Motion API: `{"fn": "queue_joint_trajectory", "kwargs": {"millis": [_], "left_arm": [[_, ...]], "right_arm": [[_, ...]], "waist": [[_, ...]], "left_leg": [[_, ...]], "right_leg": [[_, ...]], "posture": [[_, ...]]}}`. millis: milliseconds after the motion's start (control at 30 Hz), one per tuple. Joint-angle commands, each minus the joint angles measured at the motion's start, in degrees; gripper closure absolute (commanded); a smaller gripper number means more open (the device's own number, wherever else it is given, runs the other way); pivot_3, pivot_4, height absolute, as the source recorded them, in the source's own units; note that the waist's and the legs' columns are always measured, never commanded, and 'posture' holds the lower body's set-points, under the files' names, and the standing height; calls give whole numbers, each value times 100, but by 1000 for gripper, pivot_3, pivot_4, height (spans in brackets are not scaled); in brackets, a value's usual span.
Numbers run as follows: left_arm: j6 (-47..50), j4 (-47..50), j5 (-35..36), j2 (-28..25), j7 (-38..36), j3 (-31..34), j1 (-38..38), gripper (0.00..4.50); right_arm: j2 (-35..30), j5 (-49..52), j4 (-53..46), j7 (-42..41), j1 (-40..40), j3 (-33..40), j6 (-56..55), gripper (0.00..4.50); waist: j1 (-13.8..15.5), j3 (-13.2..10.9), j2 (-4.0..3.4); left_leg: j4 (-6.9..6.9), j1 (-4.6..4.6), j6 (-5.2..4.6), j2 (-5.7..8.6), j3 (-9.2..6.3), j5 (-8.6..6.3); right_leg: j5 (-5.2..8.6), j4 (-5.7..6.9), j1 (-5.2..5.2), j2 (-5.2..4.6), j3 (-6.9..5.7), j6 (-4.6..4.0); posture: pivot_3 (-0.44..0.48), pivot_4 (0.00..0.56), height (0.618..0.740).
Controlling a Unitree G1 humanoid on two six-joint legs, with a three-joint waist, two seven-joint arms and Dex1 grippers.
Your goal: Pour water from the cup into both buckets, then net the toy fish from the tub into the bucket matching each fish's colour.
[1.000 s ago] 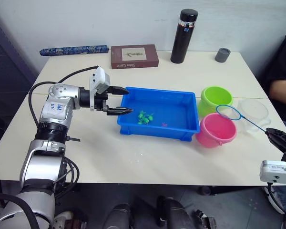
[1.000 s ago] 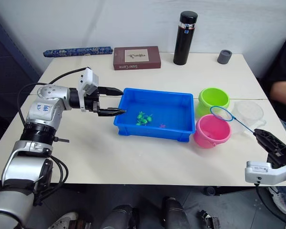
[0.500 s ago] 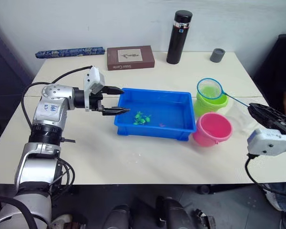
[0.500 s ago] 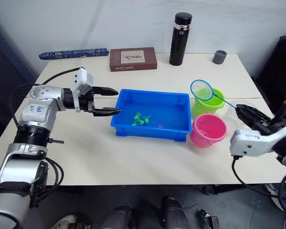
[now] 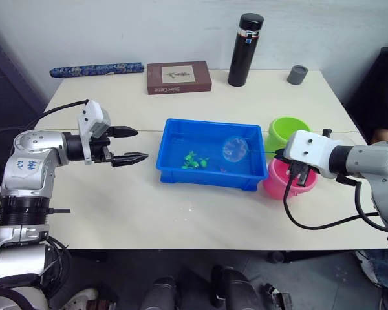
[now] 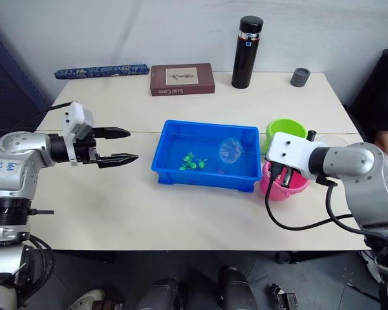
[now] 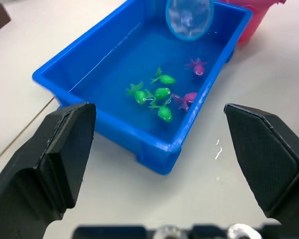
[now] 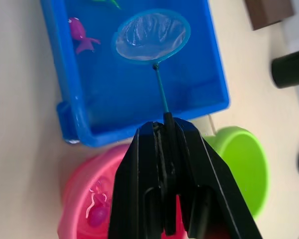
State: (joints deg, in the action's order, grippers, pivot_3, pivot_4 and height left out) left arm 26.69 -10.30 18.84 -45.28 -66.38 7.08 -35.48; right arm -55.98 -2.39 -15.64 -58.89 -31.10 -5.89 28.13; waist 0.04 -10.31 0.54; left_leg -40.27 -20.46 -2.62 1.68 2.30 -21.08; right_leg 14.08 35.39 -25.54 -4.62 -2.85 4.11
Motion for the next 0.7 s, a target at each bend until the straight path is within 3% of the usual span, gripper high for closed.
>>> {"fn": "queue_joint_trajectory", "kwargs": {"millis": [33, 467, 700], "left_arm": [[92, 515, 267, -123, 30, 241, 217, 56], [471, 1266, 660, -243, 404, 491, 727, 56], [547, 1395, 758, -283, 501, 507, 775, 56]], "right_arm": [[-60, -125, 249, -137, -273, -185, -125, 4500], [69, -518, 879, -240, -468, -777, -777, 4500], [333, -383, 722, -514, -404, -921, -690, 4500]], "waist": [[8, 0, 0], [-17, 0, 0], [-20, 0, 0]], "left_leg": [[0, 0, 0, 0, 0, 0], [0, 0, 5, -1, -1, -1], [1, 0, 7, -2, -1, -2]], "right_leg": [[0, -1, 1, -1, -2, 0], [0, -2, 0, 2, -3, 0], [0, -2, 0, 3, -3, 0]], "posture": [[0, 150, 740], [0, 150, 740], [0, 150, 740]]}}
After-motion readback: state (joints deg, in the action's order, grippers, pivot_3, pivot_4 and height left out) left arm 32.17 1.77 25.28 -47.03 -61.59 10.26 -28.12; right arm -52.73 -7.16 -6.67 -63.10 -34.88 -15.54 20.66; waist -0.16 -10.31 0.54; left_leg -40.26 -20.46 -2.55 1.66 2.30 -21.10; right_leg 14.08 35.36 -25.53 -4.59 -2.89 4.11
